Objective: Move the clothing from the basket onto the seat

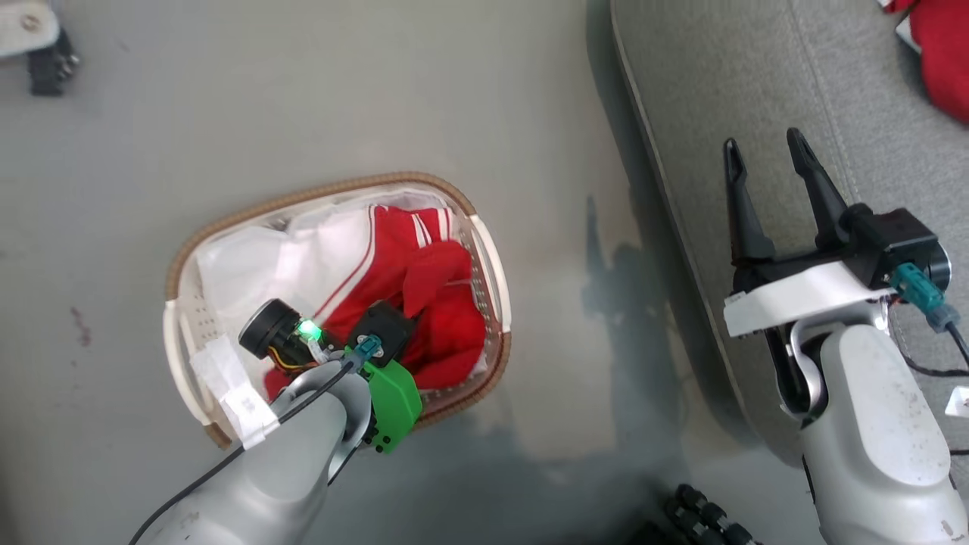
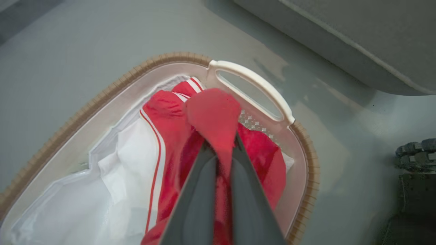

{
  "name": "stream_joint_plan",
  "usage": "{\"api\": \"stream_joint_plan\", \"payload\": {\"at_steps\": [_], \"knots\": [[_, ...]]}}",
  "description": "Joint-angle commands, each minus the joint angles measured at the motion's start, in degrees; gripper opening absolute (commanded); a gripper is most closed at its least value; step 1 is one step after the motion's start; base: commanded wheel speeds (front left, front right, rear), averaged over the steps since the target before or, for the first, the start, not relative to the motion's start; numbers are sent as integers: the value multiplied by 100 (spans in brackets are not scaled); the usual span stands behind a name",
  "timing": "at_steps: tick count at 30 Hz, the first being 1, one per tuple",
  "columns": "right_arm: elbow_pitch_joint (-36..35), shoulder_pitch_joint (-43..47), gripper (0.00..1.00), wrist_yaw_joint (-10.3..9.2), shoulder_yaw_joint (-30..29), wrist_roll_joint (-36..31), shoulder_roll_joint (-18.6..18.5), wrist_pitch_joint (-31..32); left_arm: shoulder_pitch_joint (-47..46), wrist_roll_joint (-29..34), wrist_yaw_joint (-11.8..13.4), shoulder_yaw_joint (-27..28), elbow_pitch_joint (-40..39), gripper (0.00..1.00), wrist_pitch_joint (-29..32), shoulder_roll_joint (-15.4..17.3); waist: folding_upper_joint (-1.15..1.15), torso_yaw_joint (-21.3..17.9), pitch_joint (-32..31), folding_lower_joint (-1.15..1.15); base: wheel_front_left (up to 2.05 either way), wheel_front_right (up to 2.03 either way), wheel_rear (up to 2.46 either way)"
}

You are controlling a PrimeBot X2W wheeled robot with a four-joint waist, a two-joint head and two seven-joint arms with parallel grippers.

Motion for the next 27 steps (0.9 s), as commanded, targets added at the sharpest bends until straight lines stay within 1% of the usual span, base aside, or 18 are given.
{"api": "stream_joint_plan", "payload": {"at_steps": [1, 8, 14, 20, 27], "knots": [[53, 179, 100, -7, -53, -65, -22, -3, 128, -31, -16, 28, -199, 0, -18, 77, 0, 409, -792, 0, 0, 0, 0], [196, 633, 100, -6, -163, -249, -22, -3, 387, 38, -16, 175, -1310, 0, -18, 471, 0, 667, -1713, 0, 0, 0, 0], [316, 1012, 100, -7, -220, -372, -22, -3, 456, 96, -16, 262, -2018, 0, -19, 748, 0, 835, -2443, 0, 0, 0, 0], [407, 1390, 100, -6, -236, -402, -21, -3, 320, 78, -16, 396, -2511, 0, -20, 927, 0, 934, -3130, 0, 0, 0, 0], [465, 1661, 100, -6, -101, -331, -22, -3, -112, 24, -16, 290, -2782, 0, -20, 1155, 0, 946, -3597, 0, 0, 0, 0]]}}
